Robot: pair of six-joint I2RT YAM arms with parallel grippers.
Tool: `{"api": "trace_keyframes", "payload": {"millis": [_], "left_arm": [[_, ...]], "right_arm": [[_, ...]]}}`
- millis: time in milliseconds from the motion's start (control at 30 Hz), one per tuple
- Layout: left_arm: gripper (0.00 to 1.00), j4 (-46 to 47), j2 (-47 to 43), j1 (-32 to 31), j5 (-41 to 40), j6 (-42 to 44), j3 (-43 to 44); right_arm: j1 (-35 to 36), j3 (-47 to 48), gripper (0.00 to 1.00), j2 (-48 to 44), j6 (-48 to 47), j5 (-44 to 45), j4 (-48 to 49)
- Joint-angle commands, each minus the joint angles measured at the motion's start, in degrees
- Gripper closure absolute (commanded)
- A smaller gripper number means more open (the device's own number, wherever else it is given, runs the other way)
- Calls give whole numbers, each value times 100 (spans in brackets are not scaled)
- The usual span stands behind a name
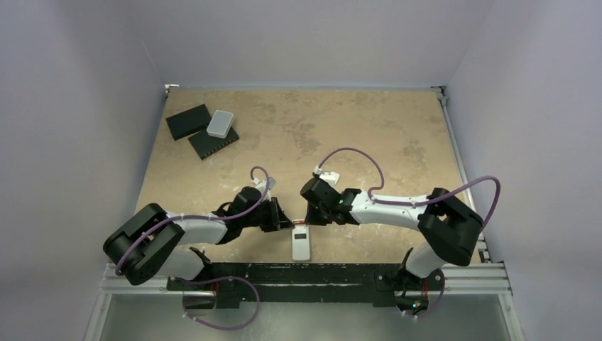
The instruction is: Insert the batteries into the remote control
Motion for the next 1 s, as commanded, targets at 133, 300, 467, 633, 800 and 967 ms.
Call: {"api": "trace_keyframes", "payload": {"millis": [133, 300, 467, 633, 800, 967], "left_arm": [[91, 21, 25, -13, -13, 165, 152], [91, -31, -37, -11, -24, 198, 150], [91, -99, -138, -16, -64, 231, 155], [91, -118, -194, -13, -60, 262, 143], [91, -109, -203, -12, -19, 304, 125], [90, -121, -301, -12, 1, 305, 80]], "right_arm": [[38, 172, 92, 146, -218, 24, -141], [47, 588, 94, 512, -623, 171, -762], [94, 946, 92, 821, -848, 437, -1428], [179, 1188, 88, 963, -869, 615, -1727], [362, 1588, 79, 1298, -825, 836, -2114], [527, 1891, 69, 1574, -715, 980, -2466]]}}
